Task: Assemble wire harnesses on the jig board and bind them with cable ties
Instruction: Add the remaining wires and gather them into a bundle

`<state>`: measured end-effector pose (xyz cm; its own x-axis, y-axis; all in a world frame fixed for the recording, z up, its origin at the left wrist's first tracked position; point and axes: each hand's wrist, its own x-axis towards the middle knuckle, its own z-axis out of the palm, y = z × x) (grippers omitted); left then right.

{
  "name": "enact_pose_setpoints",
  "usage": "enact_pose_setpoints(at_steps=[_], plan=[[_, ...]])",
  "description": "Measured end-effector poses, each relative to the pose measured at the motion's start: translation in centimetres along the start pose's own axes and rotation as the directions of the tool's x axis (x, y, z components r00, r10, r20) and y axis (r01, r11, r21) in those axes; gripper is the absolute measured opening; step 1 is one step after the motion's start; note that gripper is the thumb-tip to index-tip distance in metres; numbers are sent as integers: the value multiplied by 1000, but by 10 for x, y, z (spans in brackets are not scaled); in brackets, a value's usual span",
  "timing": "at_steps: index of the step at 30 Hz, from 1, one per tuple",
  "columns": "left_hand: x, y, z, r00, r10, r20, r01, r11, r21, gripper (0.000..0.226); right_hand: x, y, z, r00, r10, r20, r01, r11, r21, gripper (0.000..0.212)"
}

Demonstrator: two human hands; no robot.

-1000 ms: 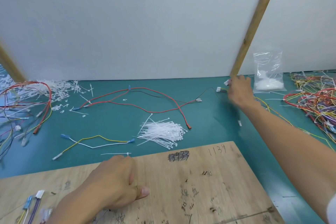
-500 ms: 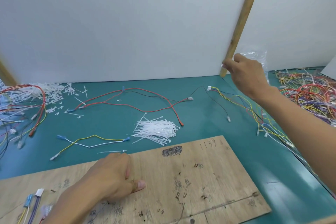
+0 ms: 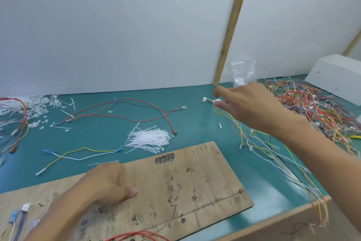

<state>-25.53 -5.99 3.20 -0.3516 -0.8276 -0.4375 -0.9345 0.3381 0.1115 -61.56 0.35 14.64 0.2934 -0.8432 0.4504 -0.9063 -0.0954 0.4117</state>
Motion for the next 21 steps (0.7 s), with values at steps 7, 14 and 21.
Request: enact_pose_setpoints(at_steps=[7, 14, 21], plan=[[-17, 14, -11, 996, 20, -85, -18, 1000, 25, 47, -8, 0, -25, 889, 149, -433, -78, 981, 178, 29], [-31, 154, -71, 786, 268, -557, -618, 365, -697, 46, -12, -36, -14, 946, 5, -324, 93, 953, 288, 30], [-10, 177, -56, 591, 277, -757, -765, 490, -419, 19, -42, -32, 11, 965, 29, -261, 72, 927, 369, 27]])
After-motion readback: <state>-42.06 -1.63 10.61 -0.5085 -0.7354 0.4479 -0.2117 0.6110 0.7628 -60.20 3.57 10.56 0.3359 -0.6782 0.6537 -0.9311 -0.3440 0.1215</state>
